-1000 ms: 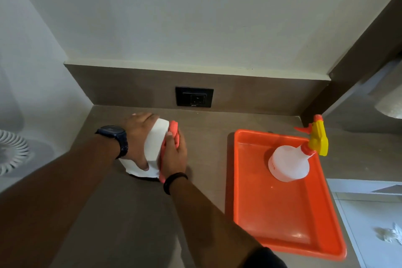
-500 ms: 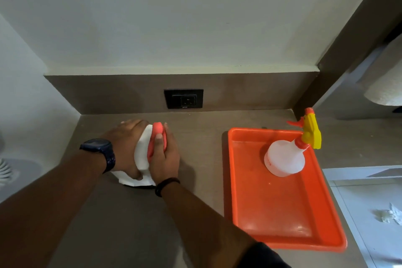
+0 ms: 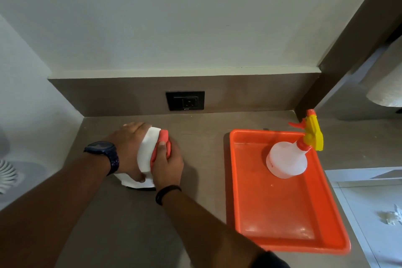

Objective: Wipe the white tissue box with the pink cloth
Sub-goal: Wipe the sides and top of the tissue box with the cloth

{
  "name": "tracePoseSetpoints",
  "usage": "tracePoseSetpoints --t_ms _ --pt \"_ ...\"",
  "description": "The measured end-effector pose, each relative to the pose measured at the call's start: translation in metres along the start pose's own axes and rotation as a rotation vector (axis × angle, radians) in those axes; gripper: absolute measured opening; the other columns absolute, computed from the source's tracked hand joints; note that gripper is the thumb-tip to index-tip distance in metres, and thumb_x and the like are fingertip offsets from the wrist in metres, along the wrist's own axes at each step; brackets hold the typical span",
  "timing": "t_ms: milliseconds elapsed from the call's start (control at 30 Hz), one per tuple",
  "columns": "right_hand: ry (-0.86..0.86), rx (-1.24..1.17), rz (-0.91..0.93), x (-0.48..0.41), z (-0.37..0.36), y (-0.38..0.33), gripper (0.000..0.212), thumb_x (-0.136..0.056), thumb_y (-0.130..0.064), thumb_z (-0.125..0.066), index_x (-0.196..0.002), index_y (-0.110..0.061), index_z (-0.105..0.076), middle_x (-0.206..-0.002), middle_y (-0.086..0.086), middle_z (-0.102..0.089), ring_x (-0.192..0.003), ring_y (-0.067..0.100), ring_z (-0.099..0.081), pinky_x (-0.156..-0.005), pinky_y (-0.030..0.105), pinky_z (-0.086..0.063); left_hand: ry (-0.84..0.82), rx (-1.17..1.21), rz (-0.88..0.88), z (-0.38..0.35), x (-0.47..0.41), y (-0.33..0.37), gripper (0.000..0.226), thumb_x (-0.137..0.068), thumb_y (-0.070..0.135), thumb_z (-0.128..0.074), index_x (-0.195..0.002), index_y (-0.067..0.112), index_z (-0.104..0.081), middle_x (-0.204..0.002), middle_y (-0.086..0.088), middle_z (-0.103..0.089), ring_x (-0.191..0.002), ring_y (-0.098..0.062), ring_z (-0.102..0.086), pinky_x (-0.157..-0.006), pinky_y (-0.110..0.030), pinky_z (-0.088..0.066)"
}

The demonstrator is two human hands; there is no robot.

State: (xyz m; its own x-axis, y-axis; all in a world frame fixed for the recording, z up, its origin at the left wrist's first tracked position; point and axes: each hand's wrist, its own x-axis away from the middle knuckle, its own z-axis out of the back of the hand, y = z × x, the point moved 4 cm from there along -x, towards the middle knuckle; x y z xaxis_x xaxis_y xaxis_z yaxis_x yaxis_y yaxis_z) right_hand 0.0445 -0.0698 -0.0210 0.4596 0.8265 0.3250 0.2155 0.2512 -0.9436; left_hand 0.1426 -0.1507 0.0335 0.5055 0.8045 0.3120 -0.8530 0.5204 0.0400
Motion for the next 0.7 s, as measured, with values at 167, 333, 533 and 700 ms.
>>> tracePoseSetpoints --t_ms 167,333,533,700 --pt "-0.059 0.064 -0.175 -0.034 0.001 -0.01 0.046 -0.09 -0.066 -0.046 -0.097 -0.026 -0.069 -0.098 0.004 -0.072 -0.101 0.026 -0.064 -0.099 0.047 -0.05 0.012 0.014 0.011 0.0 0.0 -0.001 0.14 -0.012 0.07 -0.071 -0.136 0.022 -0.024 -0.14 -0.003 -0.04 -0.126 -0.025 -0.037 -0.099 -0.039 -0.041" --pt "0.024 0.009 -0.237 -0.01 0.007 0.014 0.045 -0.081 -0.072 -0.043 -0.089 -0.037 -0.069 -0.094 -0.007 -0.073 -0.095 0.017 -0.067 -0.097 0.044 -0.053 0.014 -0.007 0.006 0.001 0.0 0.0 0.14 -0.012 0.072 -0.071 -0.134 0.026 -0.019 -0.138 0.0 -0.041 -0.121 -0.024 -0.041 -0.093 -0.039 -0.044" --pt "0.064 0.059 -0.044 0.002 0.0 0.004 0.045 -0.085 -0.057 -0.041 -0.109 -0.029 -0.068 -0.102 -0.006 -0.074 -0.098 0.013 -0.067 -0.093 0.045 -0.056 0.029 0.019 0.015 -0.002 -0.001 -0.004 0.132 -0.01 0.073 -0.069 -0.127 0.032 -0.025 -0.122 0.007 -0.046 -0.109 -0.019 -0.046 -0.088 -0.038 -0.047" --pt "0.044 0.113 -0.104 -0.029 -0.002 -0.014 0.049 -0.084 -0.07 -0.043 -0.084 -0.026 -0.065 -0.084 -0.002 -0.072 -0.091 0.024 -0.067 -0.092 0.048 -0.054 0.043 0.029 0.026 -0.004 -0.003 -0.006 0.122 -0.007 0.071 -0.069 -0.117 0.034 -0.029 -0.11 0.01 -0.046 -0.098 -0.016 -0.045 -0.08 -0.036 -0.047"
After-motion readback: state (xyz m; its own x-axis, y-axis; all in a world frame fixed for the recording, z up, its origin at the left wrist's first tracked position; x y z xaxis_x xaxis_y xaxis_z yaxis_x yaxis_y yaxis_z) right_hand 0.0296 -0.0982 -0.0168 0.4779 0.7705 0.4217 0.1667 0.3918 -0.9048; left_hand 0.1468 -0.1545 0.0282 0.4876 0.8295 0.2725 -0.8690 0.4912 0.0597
